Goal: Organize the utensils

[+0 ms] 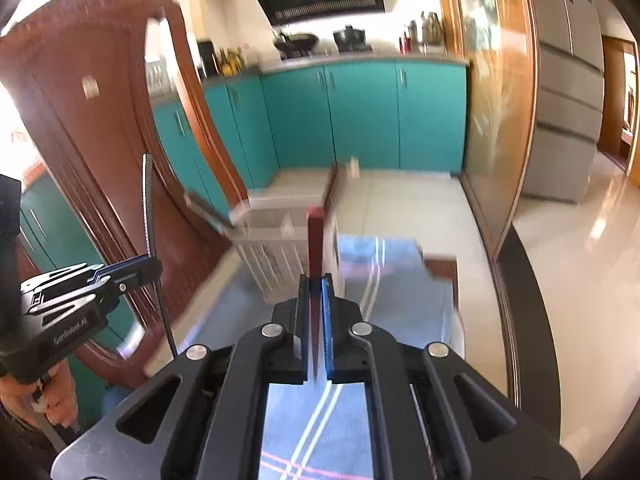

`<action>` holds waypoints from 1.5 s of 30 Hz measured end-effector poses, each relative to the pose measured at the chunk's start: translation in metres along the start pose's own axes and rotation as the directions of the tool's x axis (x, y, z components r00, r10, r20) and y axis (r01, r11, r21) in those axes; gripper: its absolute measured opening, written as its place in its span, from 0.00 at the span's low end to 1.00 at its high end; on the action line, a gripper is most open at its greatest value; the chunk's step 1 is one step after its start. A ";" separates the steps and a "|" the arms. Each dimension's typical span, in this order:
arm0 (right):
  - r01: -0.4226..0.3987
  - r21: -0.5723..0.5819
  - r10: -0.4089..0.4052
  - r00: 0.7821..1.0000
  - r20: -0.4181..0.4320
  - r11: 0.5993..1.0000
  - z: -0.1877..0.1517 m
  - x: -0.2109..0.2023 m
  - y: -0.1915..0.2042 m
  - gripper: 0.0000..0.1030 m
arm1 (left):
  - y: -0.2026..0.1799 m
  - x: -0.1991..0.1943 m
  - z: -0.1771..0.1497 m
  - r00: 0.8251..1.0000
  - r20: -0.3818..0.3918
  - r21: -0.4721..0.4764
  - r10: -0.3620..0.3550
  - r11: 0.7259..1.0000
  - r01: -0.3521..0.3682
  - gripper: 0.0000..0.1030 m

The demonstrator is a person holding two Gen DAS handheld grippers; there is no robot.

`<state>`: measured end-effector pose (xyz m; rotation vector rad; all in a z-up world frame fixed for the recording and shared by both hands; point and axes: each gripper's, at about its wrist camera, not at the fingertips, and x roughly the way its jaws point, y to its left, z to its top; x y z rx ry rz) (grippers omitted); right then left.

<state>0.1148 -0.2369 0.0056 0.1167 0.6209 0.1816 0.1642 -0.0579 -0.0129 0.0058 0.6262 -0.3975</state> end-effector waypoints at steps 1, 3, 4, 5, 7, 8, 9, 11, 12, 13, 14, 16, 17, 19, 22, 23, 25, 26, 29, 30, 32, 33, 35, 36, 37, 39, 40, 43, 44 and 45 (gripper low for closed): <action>-0.004 0.000 0.004 1.000 0.019 1.000 0.010 -0.005 0.000 0.06 | 0.000 -0.004 0.009 1.000 0.019 0.009 0.004 1.000 -0.004 0.06; -0.018 -0.002 0.018 0.997 0.069 1.000 0.037 -0.011 0.000 0.06 | 0.002 -0.016 0.038 0.997 0.075 0.012 0.006 1.000 -0.007 0.06; -0.023 -0.004 0.023 0.996 0.088 1.000 0.045 -0.013 0.002 0.06 | 0.002 -0.020 0.050 0.995 0.100 0.009 0.007 1.000 -0.007 0.06; -0.027 -0.004 0.027 0.992 0.121 1.000 0.060 -0.017 0.004 0.06 | 0.004 -0.021 0.061 0.992 0.125 0.004 0.015 1.000 -0.016 0.06; -0.033 0.007 0.032 0.984 0.174 0.999 0.082 -0.019 0.006 0.06 | 0.008 -0.025 0.083 0.984 0.175 -0.008 0.031 1.000 -0.030 0.06; -0.039 0.015 0.035 0.981 0.192 0.999 0.091 -0.018 0.007 0.06 | 0.010 -0.025 0.097 0.979 0.202 -0.021 0.033 0.999 -0.030 0.06; -0.045 0.028 0.037 0.976 0.216 0.999 0.099 -0.017 0.006 0.06 | 0.012 -0.023 0.105 0.974 0.225 -0.036 0.036 0.999 -0.028 0.06; -0.044 0.054 0.028 0.964 0.266 0.998 0.112 -0.013 0.006 0.06 | 0.021 -0.013 0.122 0.956 0.285 -0.079 0.069 0.996 -0.048 0.06; -0.036 0.061 0.018 0.959 0.281 0.998 0.116 -0.012 0.008 0.06 | 0.024 -0.010 0.127 0.950 0.300 -0.091 0.086 0.994 -0.062 0.06; -0.026 0.065 0.006 0.958 0.288 0.998 0.119 -0.006 0.008 0.06 | 0.026 0.000 0.131 0.940 0.322 -0.100 0.109 0.992 -0.080 0.06; -0.008 0.063 -0.010 0.958 0.285 0.998 0.119 0.001 0.009 0.06 | 0.027 0.009 0.132 0.934 0.338 -0.102 0.120 0.991 -0.090 0.06; 0.026 0.046 -0.038 0.958 0.286 0.999 0.116 0.018 0.012 0.06 | 0.026 0.025 0.131 0.923 0.355 -0.098 0.147 0.988 -0.119 0.06; 0.037 0.037 -0.046 0.958 0.283 0.999 0.113 0.025 0.014 0.06 | 0.026 0.039 0.129 0.922 0.352 -0.085 0.163 0.986 -0.142 0.06; 0.051 0.024 -0.056 0.960 0.274 0.998 0.106 0.038 0.015 0.06 | 0.024 0.065 0.121 0.929 0.327 -0.054 0.172 0.985 -0.163 0.06; 0.059 0.011 -0.060 0.966 0.250 0.998 0.098 0.058 0.016 0.06 | 0.025 0.091 0.112 0.937 0.297 -0.028 0.186 0.982 -0.187 0.07; 0.059 0.005 -0.058 0.969 0.241 0.998 0.094 0.065 0.016 0.06 | 0.025 0.099 0.106 0.940 0.283 -0.022 0.189 0.981 -0.191 0.07; 0.063 0.006 -0.063 0.974 0.219 0.998 0.088 0.074 0.014 0.06 | 0.028 0.112 0.099 0.951 0.250 -0.021 0.184 0.983 -0.185 0.07; 0.059 0.007 -0.059 0.976 0.211 0.998 0.085 0.078 0.012 0.06 | 0.029 0.113 0.095 0.953 0.244 -0.019 0.182 0.983 -0.183 0.07; 0.041 0.021 -0.044 0.983 0.181 0.999 0.075 0.083 0.007 0.06 | 0.029 0.108 0.088 0.953 0.246 -0.016 0.178 0.984 -0.179 0.07; 0.034 0.027 -0.038 0.985 0.168 0.999 0.071 0.085 0.005 0.06 | 0.029 0.106 0.086 0.953 0.249 -0.016 0.175 0.984 -0.176 0.08; 0.038 0.030 -0.042 0.987 0.157 0.999 0.065 0.084 0.004 0.07 | 0.028 0.102 0.084 0.955 0.249 -0.018 0.164 0.986 -0.165 0.08; 0.044 0.032 -0.049 0.987 0.155 0.998 0.062 0.081 0.004 0.08 | 0.027 0.098 0.081 0.955 0.249 -0.019 0.160 0.987 -0.160 0.08; 0.039 0.036 -0.044 0.985 0.165 0.999 0.057 0.070 0.004 0.18 | 0.024 0.087 0.075 0.953 0.254 -0.013 0.165 0.986 -0.168 0.09; 0.036 0.038 -0.042 0.983 0.177 0.999 0.055 0.061 0.004 0.28 | 0.022 0.081 0.072 0.952 0.253 -0.009 0.173 0.984 -0.176 0.10; 0.035 0.038 -0.041 0.981 0.192 0.999 0.052 0.052 0.005 0.39 | 0.019 0.072 0.068 0.952 0.247 -0.005 0.183 0.982 -0.188 0.12; 0.030 0.026 -0.035 0.974 0.223 0.999 0.040 0.032 0.008 0.51 | 0.015 0.057 0.060 0.950 0.241 -0.002 0.198 0.979 -0.203 0.22; 0.033 0.016 -0.036 0.971 0.238 0.999 0.035 0.022 0.010 0.56 | 0.012 0.046 0.053 0.949 0.236 -0.002 0.211 0.976 -0.216 0.24; 0.064 -0.026 -0.054 0.960 0.276 0.998 0.011 -0.008 0.016 0.69 | 0.009 0.021 0.036 0.949 0.236 -0.006 0.210 0.977 -0.215 0.34; 0.077 -0.036 -0.063 0.956 0.287 0.996 0.001 -0.018 0.017 0.72 | 0.008 0.012 0.030 0.948 0.235 -0.007 0.213 0.976 -0.217 0.40; 0.088 -0.040 -0.072 0.953 0.296 0.995 -0.008 -0.027 0.017 0.79 | 0.006 0.004 0.024 0.947 0.230 -0.006 0.222 0.974 -0.227 0.43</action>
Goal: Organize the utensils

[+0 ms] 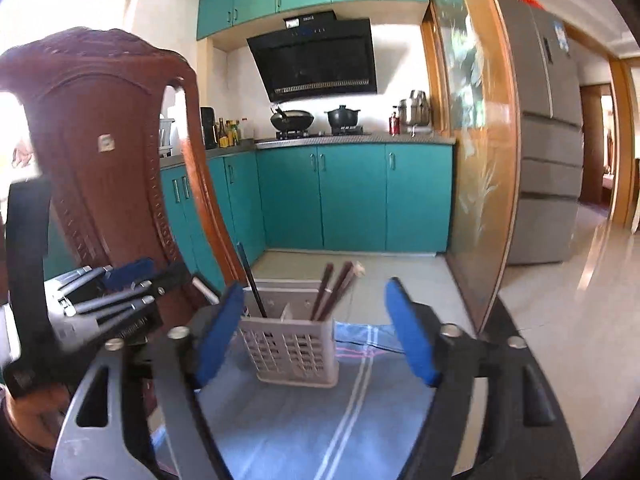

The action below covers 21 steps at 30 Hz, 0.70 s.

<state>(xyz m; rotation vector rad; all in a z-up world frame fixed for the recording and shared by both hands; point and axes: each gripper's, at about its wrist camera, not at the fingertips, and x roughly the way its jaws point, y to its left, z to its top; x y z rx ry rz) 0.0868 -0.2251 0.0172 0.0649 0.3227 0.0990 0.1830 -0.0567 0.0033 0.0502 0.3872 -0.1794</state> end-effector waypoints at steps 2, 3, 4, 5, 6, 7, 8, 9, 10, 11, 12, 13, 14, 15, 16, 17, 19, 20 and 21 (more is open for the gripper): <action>0.017 -0.002 -0.017 1.000 0.007 1.000 -0.012 -0.015 -0.001 0.90 | 0.001 -0.017 -0.008 1.000 -0.005 0.004 0.011 1.000 -0.011 0.53; 0.025 0.001 -0.025 1.000 0.011 1.000 -0.019 -0.023 -0.002 0.93 | 0.001 -0.026 -0.013 1.000 -0.004 0.005 0.014 1.000 -0.014 0.61; 0.032 0.004 -0.032 0.999 0.013 0.999 -0.025 -0.030 -0.003 0.96 | 0.001 -0.034 -0.017 1.000 -0.003 0.008 0.014 1.000 -0.014 0.65; 0.034 0.004 -0.034 0.999 0.009 0.999 -0.030 -0.035 -0.003 0.97 | 0.001 -0.043 -0.022 1.000 -0.003 0.011 0.014 1.000 -0.014 0.71; 0.037 0.003 -0.037 0.999 0.001 0.999 -0.036 -0.039 -0.003 0.97 | 0.001 -0.052 -0.027 1.000 -0.001 0.015 0.013 1.000 -0.013 0.75; 0.041 0.001 -0.041 0.999 -0.007 0.999 -0.041 -0.043 -0.002 0.97 | 0.001 -0.063 -0.035 1.000 0.007 0.017 0.018 1.000 -0.019 0.78; 0.049 0.002 -0.049 0.999 -0.010 0.999 -0.046 -0.049 -0.002 0.97 | 0.001 -0.070 -0.040 1.000 0.010 0.016 0.025 1.000 -0.025 0.85; 0.060 0.003 -0.060 0.998 -0.006 0.998 -0.051 -0.055 -0.001 0.97 | 0.001 -0.078 -0.046 0.999 0.013 0.015 0.030 0.999 -0.031 0.90; 0.065 0.002 -0.065 0.998 -0.002 0.998 -0.054 -0.059 0.000 0.97 | 0.001 -0.089 -0.055 0.999 0.015 0.014 0.030 0.999 -0.030 0.92; 0.062 -0.010 -0.062 0.998 0.004 0.998 -0.059 -0.066 0.003 0.97 | 0.001 -0.097 -0.060 0.999 0.016 0.011 0.028 1.000 -0.028 0.95; 0.047 -0.022 -0.047 0.999 0.000 0.999 -0.062 -0.071 0.005 0.97 | 0.001 -0.105 -0.065 0.999 0.021 0.005 0.029 1.000 -0.029 0.96; 0.037 -0.027 -0.037 0.999 -0.006 0.999 -0.066 -0.075 0.006 0.97 | 0.001 -0.113 -0.069 0.999 0.031 -0.001 0.030 1.000 -0.030 0.96; 0.019 -0.030 -0.019 1.000 -0.016 0.999 -0.068 -0.079 0.008 0.97 | 0.000 -0.124 -0.074 0.999 0.044 -0.006 0.031 1.000 -0.031 0.96; 0.010 -0.034 -0.011 1.000 -0.022 0.999 -0.070 -0.083 0.010 0.97 | 0.000 -0.131 -0.077 0.998 0.051 -0.004 0.033 0.999 -0.033 0.96; 0.009 -0.039 -0.010 1.000 -0.023 0.999 -0.071 -0.087 0.011 0.97 | -0.002 -0.141 -0.081 0.998 0.059 0.004 0.037 0.999 -0.037 0.96; 0.019 -0.049 -0.020 1.000 -0.015 0.999 -0.072 -0.094 0.013 0.97 | -0.003 -0.147 -0.083 0.997 0.066 0.009 0.041 0.999 -0.041 0.96; 0.022 -0.051 -0.022 1.000 0.017 0.998 -0.074 -0.105 0.013 0.97 | -0.004 -0.158 -0.086 0.995 0.081 0.013 0.050 0.999 -0.051 0.96; 0.019 -0.048 -0.018 0.999 0.034 0.999 -0.073 -0.110 0.014 0.97 | -0.004 -0.165 -0.089 0.995 0.088 0.011 0.054 0.998 -0.055 0.96; 0.022 -0.041 -0.021 0.999 0.040 0.999 -0.072 -0.113 0.013 0.97 | -0.004 -0.169 -0.090 0.995 0.089 0.010 0.054 0.998 -0.055 0.96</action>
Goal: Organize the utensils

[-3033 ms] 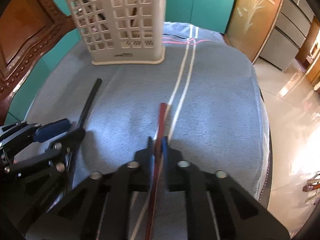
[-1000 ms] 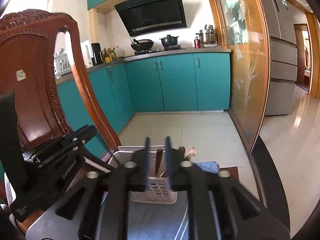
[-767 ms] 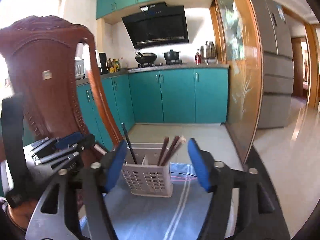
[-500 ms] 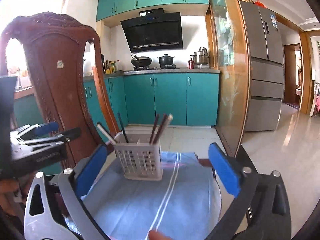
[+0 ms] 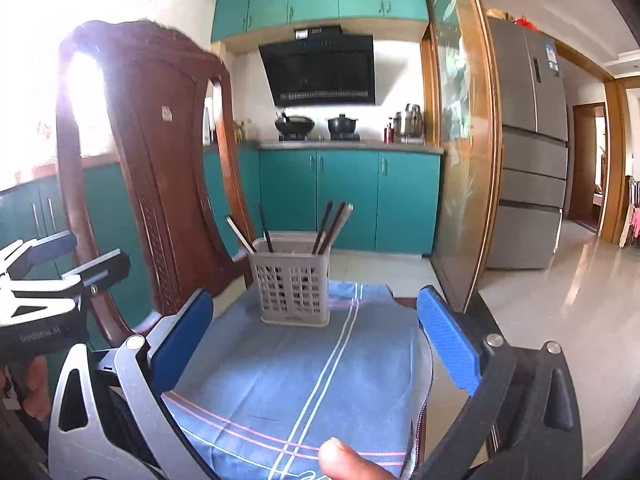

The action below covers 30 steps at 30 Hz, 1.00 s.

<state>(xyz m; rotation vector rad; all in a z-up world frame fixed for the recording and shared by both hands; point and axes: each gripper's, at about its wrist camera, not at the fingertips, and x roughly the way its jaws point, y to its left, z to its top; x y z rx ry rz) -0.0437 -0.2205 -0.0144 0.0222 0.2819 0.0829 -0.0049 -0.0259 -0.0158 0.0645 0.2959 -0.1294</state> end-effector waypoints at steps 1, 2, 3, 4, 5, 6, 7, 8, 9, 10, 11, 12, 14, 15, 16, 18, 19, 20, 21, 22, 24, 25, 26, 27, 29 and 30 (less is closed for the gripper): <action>0.004 0.008 -0.004 1.000 0.005 1.000 0.001 -0.004 -0.001 0.97 | 0.000 0.000 0.002 1.000 0.000 0.002 -0.003 1.000 0.003 0.96; 0.007 0.014 -0.007 1.000 0.016 1.000 0.001 -0.009 -0.002 0.97 | -0.001 -0.005 0.001 1.000 0.003 0.005 -0.006 1.000 0.006 0.96; 0.010 0.015 -0.010 1.000 0.027 1.000 0.001 -0.013 -0.002 0.97 | -0.001 -0.008 0.000 1.000 0.008 0.009 -0.006 1.000 0.006 0.96; 0.015 0.014 -0.015 0.999 0.034 1.000 0.000 -0.016 -0.003 0.97 | -0.003 -0.011 0.000 1.000 0.011 0.015 -0.004 1.000 0.004 0.96; 0.023 0.007 -0.023 0.999 0.043 1.000 0.000 -0.020 -0.002 0.97 | -0.004 -0.012 0.001 1.000 0.012 0.021 -0.005 1.000 0.004 0.96; 0.027 0.000 -0.027 0.998 0.051 1.000 0.000 -0.022 0.000 0.97 | -0.005 -0.014 0.000 1.000 0.015 0.026 -0.007 1.000 0.006 0.96; 0.030 -0.009 -0.029 0.998 0.060 1.000 0.000 -0.027 0.001 0.97 | -0.006 -0.015 0.001 1.000 0.016 0.030 -0.008 1.000 0.007 0.96; 0.033 -0.015 -0.032 0.997 0.064 0.999 -0.001 -0.029 0.003 0.97 | -0.008 -0.017 0.001 1.000 0.017 0.036 -0.008 0.999 0.007 0.96; 0.034 -0.024 -0.033 0.997 0.072 0.999 -0.001 -0.033 0.004 0.97 | -0.009 -0.017 0.001 1.000 0.018 0.040 -0.009 0.999 0.008 0.96; 0.038 -0.034 -0.035 0.996 0.081 0.999 -0.001 -0.036 0.006 0.97 | -0.011 -0.018 0.001 1.000 0.020 0.044 -0.012 0.999 0.011 0.96; 0.044 -0.041 -0.040 0.995 0.088 0.998 -0.001 -0.039 0.007 0.97 | -0.012 -0.019 0.001 1.000 0.021 0.045 -0.015 0.999 0.014 0.96; 0.049 -0.046 -0.045 0.994 0.096 0.998 -0.001 -0.042 0.008 0.97 | -0.012 -0.020 0.001 1.000 0.023 0.044 -0.017 0.999 0.016 0.96; 0.056 -0.054 -0.050 0.993 0.107 0.997 -0.001 -0.047 0.010 0.97 | -0.012 -0.023 0.000 0.999 0.026 0.040 -0.025 0.999 0.024 0.96; 0.056 -0.055 -0.050 0.993 0.109 0.997 -0.001 -0.049 0.010 0.97 | -0.012 -0.024 0.000 0.999 0.027 0.039 -0.029 0.999 0.028 0.96; 0.056 -0.054 -0.050 0.993 0.110 0.997 -0.001 -0.051 0.010 0.97 | -0.012 -0.026 0.000 0.999 0.030 0.039 -0.034 0.999 0.033 0.96; 0.060 -0.053 -0.053 0.992 0.115 0.997 -0.001 -0.055 0.010 0.97 | -0.013 -0.028 -0.001 0.999 0.031 0.042 -0.036 0.998 0.035 0.96; 0.062 -0.054 -0.055 0.992 0.117 0.997 0.000 -0.055 0.011 0.97 | -0.013 -0.030 -0.001 0.999 0.032 0.044 -0.036 0.998 0.035 0.96; 0.064 -0.056 -0.057 0.991 0.118 0.996 0.000 -0.057 0.011 0.97 | -0.013 -0.032 -0.001 0.999 0.036 0.045 -0.039 0.998 0.037 0.96; 0.065 -0.058 -0.058 0.991 0.118 0.996 0.000 -0.057 0.012 0.97 | -0.013 -0.033 -0.002 0.998 0.040 0.045 -0.039 0.998 0.037 0.96; 0.067 -0.061 -0.060 0.991 0.117 0.996 -0.001 -0.058 0.013 0.97 | -0.014 -0.036 -0.002 0.998 0.042 0.046 -0.037 0.998 0.035 0.96; 0.072 -0.070 -0.063 0.991 0.119 0.995 -0.002 -0.059 0.016 0.97 | -0.014 -0.040 -0.003 0.998 0.047 0.050 -0.038 0.998 0.035 0.96; 0.073 -0.073 -0.064 0.991 0.122 0.995 -0.003 -0.060 0.017 0.97 | -0.014 -0.043 -0.003 0.998 0.053 0.053 -0.038 0.998 0.035 0.96; 0.072 -0.074 -0.062 0.990 0.124 0.995 -0.003 -0.061 0.018 0.97 | -0.014 -0.044 -0.002 0.998 0.056 0.054 -0.034 0.998 0.031 0.96; 0.072 -0.073 -0.063 0.990 0.125 0.995 -0.002 -0.062 0.018 0.97 | -0.014 -0.046 -0.002 0.998 0.061 0.055 -0.030 0.998 0.027 0.96; 0.077 -0.077 -0.067 0.989 0.130 0.994 -0.003 -0.064 0.020 0.97 | -0.012 -0.049 -0.002 0.997 0.070 0.051 -0.033 0.998 0.029 0.96; 0.080 -0.080 -0.068 0.989 0.134 0.994 -0.002 -0.066 0.020 0.97 | -0.012 -0.051 -0.001 0.997 0.073 0.050 -0.033 0.998 0.029 0.96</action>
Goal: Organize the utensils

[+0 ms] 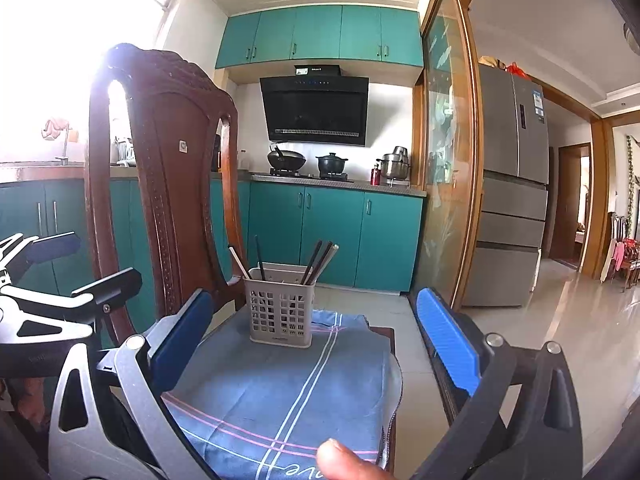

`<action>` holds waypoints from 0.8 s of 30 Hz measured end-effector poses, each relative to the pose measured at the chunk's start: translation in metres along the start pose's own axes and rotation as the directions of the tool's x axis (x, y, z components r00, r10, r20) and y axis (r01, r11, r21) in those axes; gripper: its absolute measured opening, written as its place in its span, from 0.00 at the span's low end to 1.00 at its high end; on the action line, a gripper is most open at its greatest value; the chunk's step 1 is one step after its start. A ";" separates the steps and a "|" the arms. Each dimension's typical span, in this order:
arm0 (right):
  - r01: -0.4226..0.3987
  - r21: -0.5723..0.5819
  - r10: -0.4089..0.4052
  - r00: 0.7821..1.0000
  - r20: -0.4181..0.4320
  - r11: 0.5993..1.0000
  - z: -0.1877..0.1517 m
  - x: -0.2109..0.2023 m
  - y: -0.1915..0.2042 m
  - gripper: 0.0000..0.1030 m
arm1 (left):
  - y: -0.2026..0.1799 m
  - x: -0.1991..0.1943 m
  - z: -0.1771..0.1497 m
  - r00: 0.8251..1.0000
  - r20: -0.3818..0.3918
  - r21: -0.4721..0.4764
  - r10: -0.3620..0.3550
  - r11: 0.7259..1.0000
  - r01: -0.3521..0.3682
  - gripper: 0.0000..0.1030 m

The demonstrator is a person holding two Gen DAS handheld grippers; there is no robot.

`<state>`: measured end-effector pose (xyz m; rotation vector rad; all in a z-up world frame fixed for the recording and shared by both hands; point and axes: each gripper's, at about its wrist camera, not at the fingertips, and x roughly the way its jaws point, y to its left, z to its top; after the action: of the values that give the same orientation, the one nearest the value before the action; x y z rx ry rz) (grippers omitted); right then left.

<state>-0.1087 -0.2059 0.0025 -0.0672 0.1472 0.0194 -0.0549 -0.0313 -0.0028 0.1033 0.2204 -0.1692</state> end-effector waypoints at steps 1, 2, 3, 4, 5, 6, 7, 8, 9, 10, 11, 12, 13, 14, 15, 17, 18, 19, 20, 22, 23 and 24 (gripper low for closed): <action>0.001 -0.002 -0.001 1.000 0.002 1.000 0.000 -0.001 0.000 0.97 | 0.000 -0.001 0.000 1.000 0.002 0.001 0.002 1.000 -0.002 0.96; 0.002 -0.005 -0.002 1.000 0.005 1.000 0.000 -0.001 0.001 0.97 | 0.001 -0.001 0.000 1.000 0.002 0.003 0.004 1.000 -0.004 0.96; 0.003 -0.006 -0.003 1.000 0.005 1.000 0.000 -0.001 0.001 0.97 | 0.001 -0.001 -0.001 1.000 0.002 0.005 0.007 1.000 -0.007 0.96; 0.005 -0.006 -0.005 1.000 0.003 1.000 -0.001 -0.001 0.001 0.97 | 0.001 -0.001 -0.001 1.000 0.003 0.006 0.009 1.000 -0.009 0.96; 0.005 -0.006 -0.005 1.000 0.002 1.000 -0.001 -0.001 0.001 0.97 | 0.001 -0.001 -0.002 1.000 0.003 0.006 0.008 1.000 -0.008 0.96; 0.004 -0.005 -0.004 1.000 0.000 1.000 -0.001 -0.001 0.001 0.97 | 0.001 -0.001 -0.002 1.000 0.002 0.005 0.007 1.000 -0.007 0.96; 0.003 -0.005 -0.003 1.000 -0.002 1.000 -0.002 -0.001 0.001 0.97 | 0.001 -0.001 -0.002 1.000 0.003 0.005 0.006 1.000 -0.006 0.96; 0.003 -0.005 -0.003 1.000 -0.004 1.000 -0.002 0.000 0.002 0.97 | 0.001 -0.001 -0.003 1.000 0.002 0.006 0.002 1.000 -0.002 0.96; 0.004 -0.005 -0.004 1.000 -0.005 1.000 -0.002 -0.001 0.003 0.97 | 0.002 0.000 -0.002 1.000 0.000 0.006 0.000 1.000 0.000 0.96; 0.004 -0.007 -0.004 1.000 -0.006 1.000 -0.002 -0.001 0.003 0.97 | 0.002 0.000 -0.002 1.000 -0.001 0.005 -0.002 1.000 0.002 0.96; 0.004 -0.010 -0.004 1.000 -0.007 1.000 -0.002 0.000 0.004 0.97 | 0.002 0.001 -0.003 1.000 -0.002 0.002 -0.005 1.000 0.005 0.96; 0.004 -0.012 -0.004 1.000 -0.008 1.000 -0.002 0.000 0.005 0.97 | 0.003 0.001 -0.003 1.000 -0.003 -0.001 -0.008 1.000 0.008 0.96; 0.004 -0.013 -0.004 1.000 -0.009 1.000 -0.002 0.000 0.005 0.97 | 0.003 0.002 -0.004 1.000 -0.006 -0.004 -0.011 1.000 0.011 0.96; 0.002 -0.014 -0.002 1.000 -0.012 1.000 -0.002 0.001 0.006 0.97 | 0.004 0.003 -0.004 1.000 -0.008 -0.005 -0.012 1.000 0.012 0.96; 0.001 -0.016 -0.001 1.000 -0.014 1.000 -0.002 0.002 0.007 0.97 | 0.004 0.003 -0.004 1.000 -0.009 -0.007 -0.012 1.000 0.011 0.96; 0.001 -0.015 -0.002 1.000 -0.018 1.000 -0.002 0.004 0.007 0.97 | 0.005 0.004 -0.005 1.000 -0.012 -0.012 -0.010 1.000 0.010 0.96; 0.001 -0.014 -0.001 1.000 -0.020 1.000 -0.003 0.005 0.008 0.97 | 0.006 0.005 -0.006 1.000 -0.014 -0.016 -0.012 1.000 0.012 0.96; 0.000 -0.012 0.000 1.000 -0.022 1.000 -0.003 0.006 0.008 0.97 | 0.006 0.005 -0.006 1.000 -0.016 -0.018 -0.013 1.000 0.013 0.96; -0.002 -0.010 0.002 1.000 -0.026 1.000 -0.004 0.007 0.009 0.97 | 0.007 0.005 -0.008 1.000 -0.019 -0.020 -0.014 1.000 0.013 0.96; -0.003 -0.007 0.003 1.000 -0.030 1.000 -0.005 0.008 0.009 0.97 | 0.008 0.006 -0.008 1.000 -0.023 -0.020 -0.014 1.000 0.013 0.96; -0.005 -0.004 0.005 0.999 -0.035 1.000 -0.005 0.010 0.009 0.97 | 0.008 0.007 -0.008 1.000 -0.026 -0.019 -0.014 1.000 0.013 0.96; -0.007 -0.003 0.007 0.999 -0.037 1.000 -0.005 0.011 0.009 0.97 | 0.008 0.007 -0.009 1.000 -0.027 -0.019 -0.015 1.000 0.014 0.96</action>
<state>-0.0985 -0.1972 -0.0047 -0.0706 0.1849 0.0251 -0.0484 -0.0238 -0.0125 0.0856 0.2500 -0.1801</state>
